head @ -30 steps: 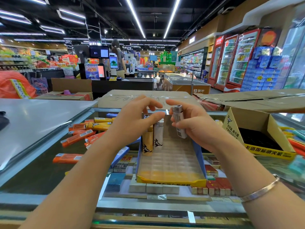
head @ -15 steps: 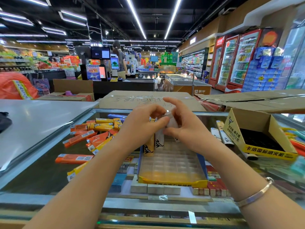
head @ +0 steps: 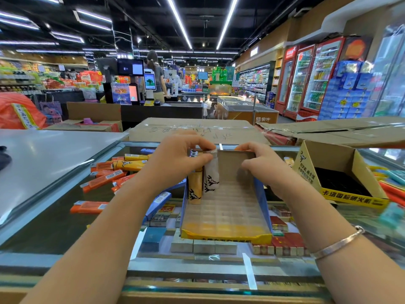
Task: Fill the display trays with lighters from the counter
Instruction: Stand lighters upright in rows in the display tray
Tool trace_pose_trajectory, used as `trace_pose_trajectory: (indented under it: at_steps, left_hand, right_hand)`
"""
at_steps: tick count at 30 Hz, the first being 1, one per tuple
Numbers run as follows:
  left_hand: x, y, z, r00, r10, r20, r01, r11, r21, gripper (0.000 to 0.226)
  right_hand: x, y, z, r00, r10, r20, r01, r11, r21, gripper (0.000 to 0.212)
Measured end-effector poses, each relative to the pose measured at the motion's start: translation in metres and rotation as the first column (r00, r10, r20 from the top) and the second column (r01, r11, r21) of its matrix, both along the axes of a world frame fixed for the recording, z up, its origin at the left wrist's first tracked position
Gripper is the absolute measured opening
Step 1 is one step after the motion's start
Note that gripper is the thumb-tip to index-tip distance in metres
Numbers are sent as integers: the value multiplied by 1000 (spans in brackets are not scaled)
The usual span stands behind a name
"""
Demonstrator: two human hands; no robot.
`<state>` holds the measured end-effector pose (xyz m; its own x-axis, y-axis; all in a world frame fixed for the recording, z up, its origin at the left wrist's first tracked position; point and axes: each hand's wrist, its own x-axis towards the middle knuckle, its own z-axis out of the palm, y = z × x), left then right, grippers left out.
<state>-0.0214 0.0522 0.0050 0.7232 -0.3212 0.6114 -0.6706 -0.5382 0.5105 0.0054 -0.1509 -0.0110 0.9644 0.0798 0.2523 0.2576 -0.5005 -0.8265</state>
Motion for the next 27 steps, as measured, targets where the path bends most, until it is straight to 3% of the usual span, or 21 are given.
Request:
trace_pose_trajectory:
  at_steps: [5, 13, 20, 22, 24, 27]
  left_hand:
    - [-1, -1, -1, 994, 39, 99, -53, 989, 136, 15]
    - [1, 0, -3, 981, 61, 183, -95, 978, 188, 5]
    - [4, -1, -6, 993, 68, 93, -88, 971, 223, 6]
    - [4, -1, -7, 998, 57, 8, -57, 973, 223, 6]
    - [5, -2, -10, 995, 31, -95, -10, 976, 216, 15]
    - [7, -5, -13, 989, 63, -132, -31, 972, 232, 37]
  right_hand:
    - [3, 0, -2, 1000, 7, -7, -7, 1000, 19, 32]
    - [4, -1, -2, 1000, 2, -20, -2, 1000, 14, 30]
    - [4, -2, -3, 1000, 10, -12, -10, 1000, 8, 29]
    - [4, -2, -3, 1000, 12, -11, -12, 1000, 6, 29]
    - [3, -2, -2, 1000, 16, -18, -16, 1000, -5, 28]
    - [4, -2, -1, 1000, 8, -17, -8, 1000, 14, 25]
